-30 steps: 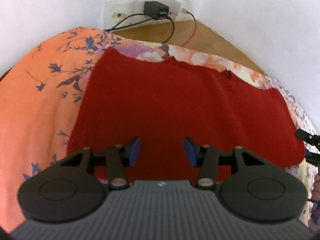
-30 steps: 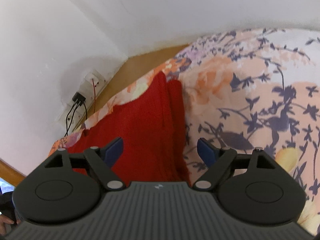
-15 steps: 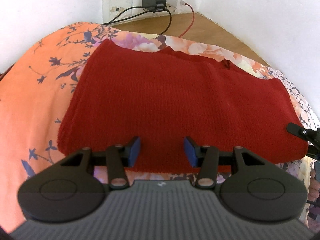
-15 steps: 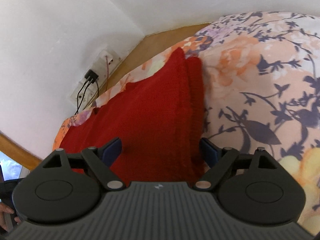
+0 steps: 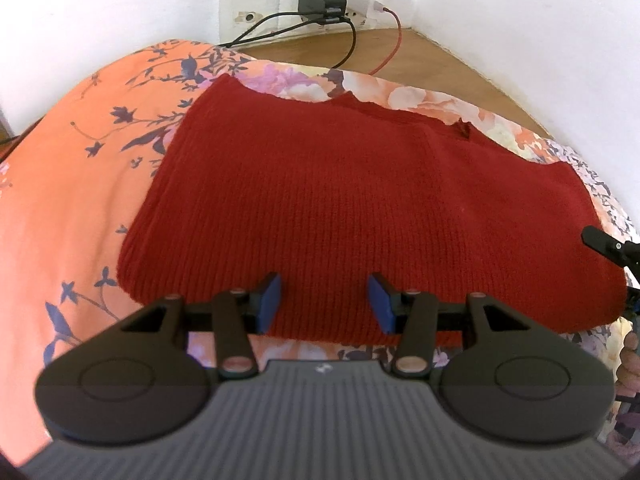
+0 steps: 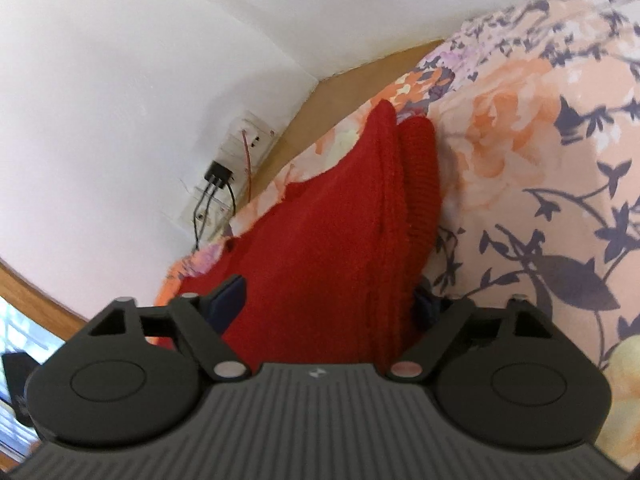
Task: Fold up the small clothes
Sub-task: 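Grasp the cardigan edge with the right gripper and lift it up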
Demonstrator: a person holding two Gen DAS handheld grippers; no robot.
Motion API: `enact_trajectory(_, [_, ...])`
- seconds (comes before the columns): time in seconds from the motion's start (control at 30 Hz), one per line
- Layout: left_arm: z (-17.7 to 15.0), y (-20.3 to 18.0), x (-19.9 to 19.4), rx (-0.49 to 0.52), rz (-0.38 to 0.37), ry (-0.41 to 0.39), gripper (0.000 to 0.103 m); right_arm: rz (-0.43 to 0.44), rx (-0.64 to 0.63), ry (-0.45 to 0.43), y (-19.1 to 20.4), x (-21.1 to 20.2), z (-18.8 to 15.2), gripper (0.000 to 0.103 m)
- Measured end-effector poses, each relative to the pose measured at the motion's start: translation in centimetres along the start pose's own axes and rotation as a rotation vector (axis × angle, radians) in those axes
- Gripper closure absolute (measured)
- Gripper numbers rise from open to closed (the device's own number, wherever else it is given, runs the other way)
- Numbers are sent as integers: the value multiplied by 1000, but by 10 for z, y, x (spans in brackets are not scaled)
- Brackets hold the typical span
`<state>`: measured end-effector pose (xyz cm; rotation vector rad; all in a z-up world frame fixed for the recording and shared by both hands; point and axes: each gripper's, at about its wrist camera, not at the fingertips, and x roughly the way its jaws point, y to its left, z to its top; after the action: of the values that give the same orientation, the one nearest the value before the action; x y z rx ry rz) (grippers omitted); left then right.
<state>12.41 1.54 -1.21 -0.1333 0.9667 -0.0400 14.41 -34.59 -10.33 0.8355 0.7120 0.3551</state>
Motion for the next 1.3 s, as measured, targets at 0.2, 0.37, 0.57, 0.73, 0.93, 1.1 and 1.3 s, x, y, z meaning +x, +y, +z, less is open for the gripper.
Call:
enact_trajectory(0.2, [-4, 3, -5, -4, -7, -2, 53, 62, 42, -26, -10, -8, 2, 57])
enact_trajectory(0.37, [-4, 12, -7, 0, -28, 7, 53, 36, 43, -22, -5, -8, 3, 49])
enact_trajectory(0.57, [-4, 22, -14, 5, -35, 9, 53, -22, 9, -19, -2, 5, -4, 44])
enact_trajectory(0.73, [-6, 33, -21, 11, -32, 2, 53, -7, 2, -77, 8, -4, -6, 62])
enact_trajectory(0.93, [-6, 43, -27, 22, -35, -8, 53, 17, -5, -114, 32, -12, -5, 65])
enact_trajectory(1.1, [-2, 52, -30, 23, -41, -17, 53, 15, -37, -129, 60, -15, -4, 66])
enact_trajectory(1.3, [4, 64, -35, 33, -43, -40, 53, -9, -110, -127, 100, -13, -2, 67])
